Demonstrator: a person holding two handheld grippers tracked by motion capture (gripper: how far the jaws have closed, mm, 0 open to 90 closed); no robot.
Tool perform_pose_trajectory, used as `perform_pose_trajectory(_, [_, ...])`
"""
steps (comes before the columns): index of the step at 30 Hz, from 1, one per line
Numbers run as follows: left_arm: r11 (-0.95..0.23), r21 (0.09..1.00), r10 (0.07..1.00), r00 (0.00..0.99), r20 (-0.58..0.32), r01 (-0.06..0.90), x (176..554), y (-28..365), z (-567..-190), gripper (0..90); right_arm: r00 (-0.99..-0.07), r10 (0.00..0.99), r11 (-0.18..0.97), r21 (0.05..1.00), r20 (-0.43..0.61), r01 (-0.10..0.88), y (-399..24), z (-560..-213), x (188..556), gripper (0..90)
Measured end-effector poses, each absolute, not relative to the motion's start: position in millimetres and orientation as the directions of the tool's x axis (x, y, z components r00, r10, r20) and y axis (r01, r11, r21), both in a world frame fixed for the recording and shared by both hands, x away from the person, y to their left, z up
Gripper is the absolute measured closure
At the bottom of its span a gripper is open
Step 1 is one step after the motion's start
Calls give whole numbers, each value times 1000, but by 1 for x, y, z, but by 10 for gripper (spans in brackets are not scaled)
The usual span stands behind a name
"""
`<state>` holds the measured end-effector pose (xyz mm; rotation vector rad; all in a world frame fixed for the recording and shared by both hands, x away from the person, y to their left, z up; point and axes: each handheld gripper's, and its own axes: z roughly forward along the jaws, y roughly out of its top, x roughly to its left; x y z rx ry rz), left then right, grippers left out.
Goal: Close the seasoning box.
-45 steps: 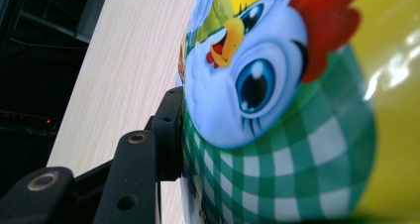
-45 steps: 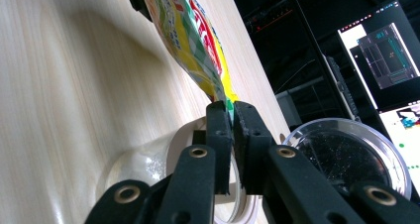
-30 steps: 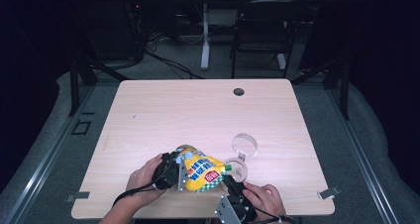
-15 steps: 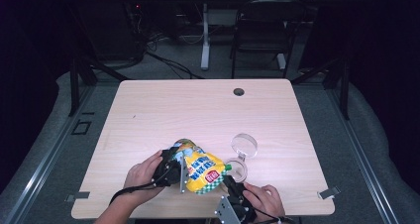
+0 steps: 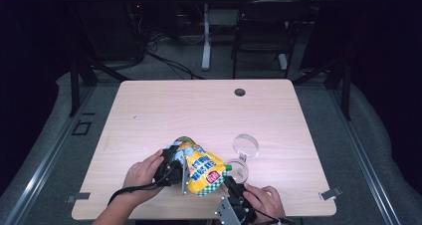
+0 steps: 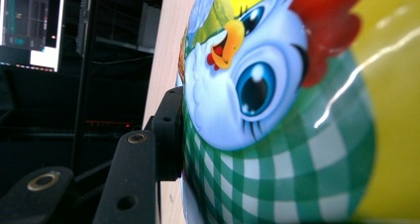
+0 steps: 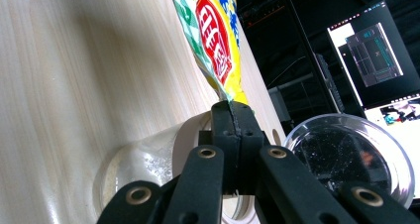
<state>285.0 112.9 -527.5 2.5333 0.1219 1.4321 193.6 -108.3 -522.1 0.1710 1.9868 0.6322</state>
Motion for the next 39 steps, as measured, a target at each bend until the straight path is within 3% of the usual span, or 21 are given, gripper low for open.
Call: perform_pose_trajectory(39, [-988, 128, 78, 448, 890, -82, 286, 102, -513, 559, -463, 414, 841, 524, -784, -134, -110, -527, 192, 900])
